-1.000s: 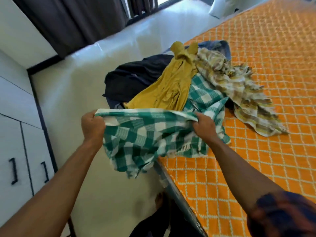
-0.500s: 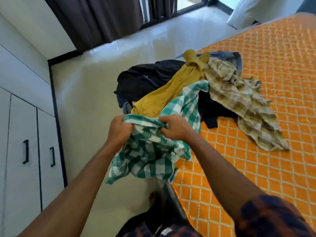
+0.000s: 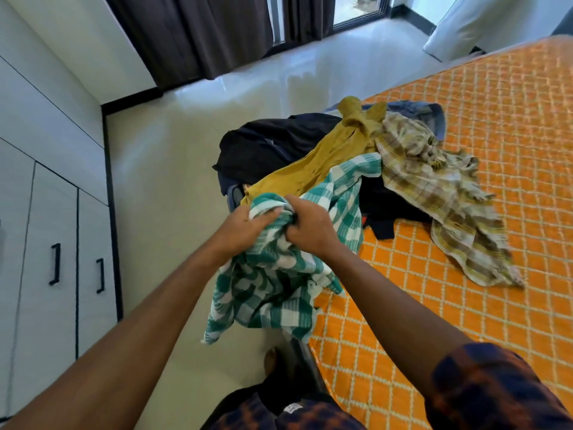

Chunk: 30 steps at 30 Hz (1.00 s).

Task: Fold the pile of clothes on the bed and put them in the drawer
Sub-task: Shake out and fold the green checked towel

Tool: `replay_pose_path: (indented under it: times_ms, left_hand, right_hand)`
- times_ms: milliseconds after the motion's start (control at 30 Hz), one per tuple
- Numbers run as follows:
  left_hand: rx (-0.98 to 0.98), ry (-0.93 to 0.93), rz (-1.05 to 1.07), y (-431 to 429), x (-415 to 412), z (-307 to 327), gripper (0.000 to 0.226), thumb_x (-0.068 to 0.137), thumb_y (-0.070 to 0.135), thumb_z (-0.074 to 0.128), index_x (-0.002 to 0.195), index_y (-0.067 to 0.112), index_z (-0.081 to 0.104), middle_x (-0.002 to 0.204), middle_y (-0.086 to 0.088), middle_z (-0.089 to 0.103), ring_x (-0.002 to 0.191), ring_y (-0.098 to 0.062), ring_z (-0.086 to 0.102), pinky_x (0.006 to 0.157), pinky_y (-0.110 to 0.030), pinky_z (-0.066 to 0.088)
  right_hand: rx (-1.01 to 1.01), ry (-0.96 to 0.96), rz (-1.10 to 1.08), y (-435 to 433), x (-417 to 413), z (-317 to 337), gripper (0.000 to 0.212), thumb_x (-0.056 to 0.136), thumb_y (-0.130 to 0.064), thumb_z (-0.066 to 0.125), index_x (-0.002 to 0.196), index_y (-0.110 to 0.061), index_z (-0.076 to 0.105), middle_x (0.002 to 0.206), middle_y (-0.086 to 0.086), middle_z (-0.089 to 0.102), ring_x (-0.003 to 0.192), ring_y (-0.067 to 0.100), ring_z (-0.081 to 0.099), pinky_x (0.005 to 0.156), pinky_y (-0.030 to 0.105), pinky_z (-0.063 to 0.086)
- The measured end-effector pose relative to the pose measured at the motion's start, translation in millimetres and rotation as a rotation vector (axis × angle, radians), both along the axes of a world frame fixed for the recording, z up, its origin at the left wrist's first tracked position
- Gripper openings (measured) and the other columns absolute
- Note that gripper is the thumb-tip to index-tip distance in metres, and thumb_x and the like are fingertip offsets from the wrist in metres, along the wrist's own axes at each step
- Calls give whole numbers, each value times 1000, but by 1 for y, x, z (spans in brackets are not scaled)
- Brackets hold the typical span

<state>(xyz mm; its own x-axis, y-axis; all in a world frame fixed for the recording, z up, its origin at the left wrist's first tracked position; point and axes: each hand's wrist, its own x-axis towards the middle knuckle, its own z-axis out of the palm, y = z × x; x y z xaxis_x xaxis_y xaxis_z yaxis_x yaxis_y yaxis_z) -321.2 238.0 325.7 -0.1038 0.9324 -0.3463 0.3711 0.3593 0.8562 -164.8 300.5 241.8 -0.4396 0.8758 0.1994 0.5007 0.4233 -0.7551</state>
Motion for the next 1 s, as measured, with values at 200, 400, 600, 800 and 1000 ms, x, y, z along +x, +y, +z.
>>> replay_pose_path:
  times_ms: [200,400,600,800,1000]
  left_hand:
    - [104,-133,10,-1,17,26,12,101,23,58,99,21,69,78,14,74,73,-1,70,67,-17,51]
    - [135,-483,427,-7,-31,26,24,100,26,55,107,9,71,102,-10,76,89,-25,73,83,-38,60]
    - [216,-436,718,-2,-63,0,23,97,28,63,107,9,71,101,-12,73,85,-26,70,80,-42,59]
    - [97,-215,273,4,6,-9,6,88,12,73,91,16,74,80,1,75,75,-15,71,67,-31,57]
    - [78,-50,-56,16,32,-13,16,82,11,80,85,26,75,74,8,74,69,-10,69,65,-31,54]
  right_hand:
    - [51,-188,-473,41,41,-15,8,73,-22,71,78,-19,65,72,6,66,69,35,64,58,34,35]
    - [-141,-111,-741,76,121,-12,30,77,-20,49,90,-10,74,87,16,71,84,37,65,66,35,38]
    - [-3,-98,-199,25,94,49,26,84,-30,37,70,-13,51,62,4,53,59,26,52,60,44,45]
    - [-51,-207,240,-55,58,67,32,99,-48,56,111,-21,69,72,-16,57,63,2,49,60,28,36]
    - [-237,-552,-422,-36,174,-39,27,93,-23,64,117,-24,75,111,11,75,102,36,67,75,40,51]
